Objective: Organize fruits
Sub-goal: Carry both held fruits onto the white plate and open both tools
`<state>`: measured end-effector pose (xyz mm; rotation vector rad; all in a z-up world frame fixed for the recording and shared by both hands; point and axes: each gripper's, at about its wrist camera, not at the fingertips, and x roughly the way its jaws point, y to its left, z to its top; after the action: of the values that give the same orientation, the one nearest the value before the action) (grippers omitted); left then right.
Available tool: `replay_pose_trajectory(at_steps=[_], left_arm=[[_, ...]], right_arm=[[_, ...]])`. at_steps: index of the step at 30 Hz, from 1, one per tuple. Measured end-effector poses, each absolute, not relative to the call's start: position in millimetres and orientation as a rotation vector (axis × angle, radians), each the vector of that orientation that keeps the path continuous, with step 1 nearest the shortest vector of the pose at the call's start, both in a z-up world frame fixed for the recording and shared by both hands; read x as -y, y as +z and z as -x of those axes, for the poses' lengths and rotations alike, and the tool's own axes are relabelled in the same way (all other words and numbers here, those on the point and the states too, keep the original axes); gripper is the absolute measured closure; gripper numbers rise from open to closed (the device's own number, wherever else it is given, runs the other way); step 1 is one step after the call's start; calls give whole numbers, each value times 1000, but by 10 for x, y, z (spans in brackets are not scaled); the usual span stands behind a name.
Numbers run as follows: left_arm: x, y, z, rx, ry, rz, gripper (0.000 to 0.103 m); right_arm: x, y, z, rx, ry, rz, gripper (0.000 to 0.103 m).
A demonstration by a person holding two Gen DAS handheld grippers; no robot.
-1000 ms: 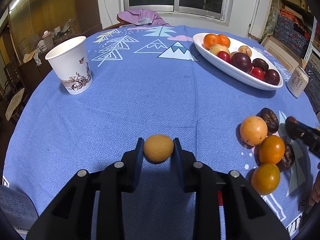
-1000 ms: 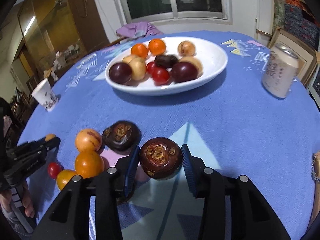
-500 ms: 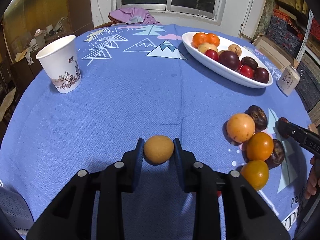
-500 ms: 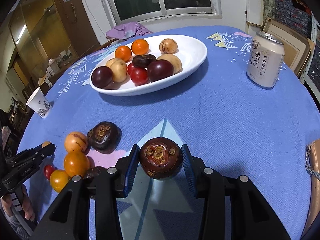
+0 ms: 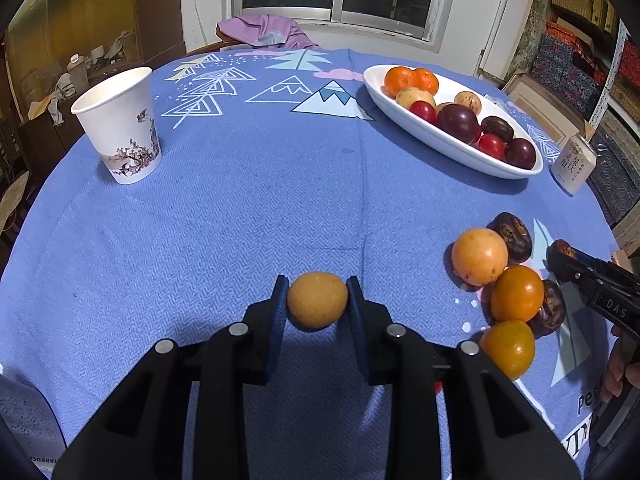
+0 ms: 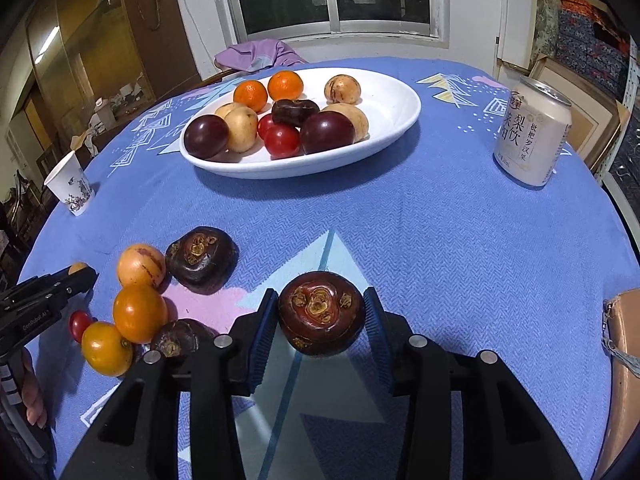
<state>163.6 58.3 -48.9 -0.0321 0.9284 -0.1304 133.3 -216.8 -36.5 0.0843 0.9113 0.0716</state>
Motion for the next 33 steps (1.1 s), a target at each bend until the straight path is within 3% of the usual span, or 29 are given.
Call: replay_pose_trajectory(at_steps=[22,33], left_arm=[[-497,-5,-1496,-810,-183,97,75],[86,557,-2189,-753,-233,83,75]], right_arm=[[2446,-17,-1202,-795,126,-316,59],[2521,681,-1526,-654,157,-433,59]])
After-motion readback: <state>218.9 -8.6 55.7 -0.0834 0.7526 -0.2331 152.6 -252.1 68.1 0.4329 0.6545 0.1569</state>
